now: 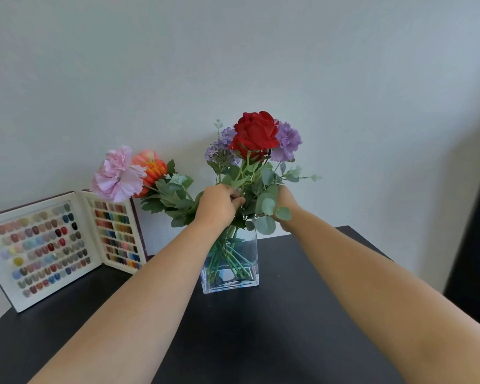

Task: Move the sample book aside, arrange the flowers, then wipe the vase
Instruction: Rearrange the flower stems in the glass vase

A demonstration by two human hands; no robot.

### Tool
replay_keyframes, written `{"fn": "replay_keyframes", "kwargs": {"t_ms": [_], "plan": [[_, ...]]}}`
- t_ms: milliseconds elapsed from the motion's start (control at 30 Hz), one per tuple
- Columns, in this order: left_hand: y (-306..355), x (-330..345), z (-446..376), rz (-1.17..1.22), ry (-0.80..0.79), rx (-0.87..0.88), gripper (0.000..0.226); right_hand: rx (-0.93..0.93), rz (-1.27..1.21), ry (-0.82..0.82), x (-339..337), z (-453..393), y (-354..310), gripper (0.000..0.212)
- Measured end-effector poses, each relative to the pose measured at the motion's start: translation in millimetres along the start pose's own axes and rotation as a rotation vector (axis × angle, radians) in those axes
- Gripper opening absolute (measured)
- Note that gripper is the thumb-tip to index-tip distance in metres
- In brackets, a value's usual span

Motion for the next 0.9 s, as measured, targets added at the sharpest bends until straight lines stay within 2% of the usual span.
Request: {"fn": "replay_keyframes", "kwargs": {"t_ms": [100,200,267,367,400,467,533,633,700,800,867,900], "plan": [[1.4,1.3,2.4,0.013,-0.015,-0.014,0.02,-0.033,0.062,0.05,1.9,3.0,3.0,0.032],[1.8,2.4,4.6,-0.048,-0.083,-0.01,0.015,-0.032,0.325,0.051,5.7,4.2,5.1,0.017],[2.0,2.2,5.9,-0.068,-0.099,-0.017,0.017,-0.023,0.237,-0.051,5.0,11.1,12.6,0.005],[1.0,3.3,4.8,-0.024,-0.082,-0.032,0.016,0.106,0.013,-0.25,-5.9,24.9,44.7,0.044],[1.0,4.4,4.5,-0.043,-0.086,-0.025,0.017,0.116,0.028,-0.246,-11.3,31.5,55.8,0.05],[2.8,6.1,5.5,-0.12,-0.111,0.001,0.019,-0.016,0.124,-0.081,-25.6,46.2,64.1,0.045],[3.5,6.9,5.4,-0.124,-0.128,-0.004,0.018,-0.237,0.131,0.102,-34.3,62.4,52.0,0.039],[4.7,5.6,7.0,-0.169,-0.141,-0.032,0.028,-0.494,0.218,0.135,-24.7,71.8,18.6,0.054],[6.8,3.1,9.0,-0.209,-0.135,-0.029,0.04,-0.555,0.327,0.125,-14.9,64.2,2.7,0.056],[15.6,-4.6,13.4,-0.149,-0.094,0.022,0.046,-0.547,0.437,0.123,-4.0,46.7,-3.5,0.044],[24.0,-10.4,19.4,-0.228,-0.094,0.09,0.037,-0.542,0.502,0.104,3.4,39.8,-1.7,0.038],[26.9,-17.3,24.5,-0.227,-0.033,0.148,0.028,-0.543,0.522,0.094,6.6,38.0,-1.0,0.035]]}}
Point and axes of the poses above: each hand's wrist, its own z-axis away from the middle knuckle, its own x-axis out of the palm, y = z × x, the point moved 7 cm from there along -z, towards the middle knuckle, and after that the axes turned 8 degrees about x, right-handed, at the moved point
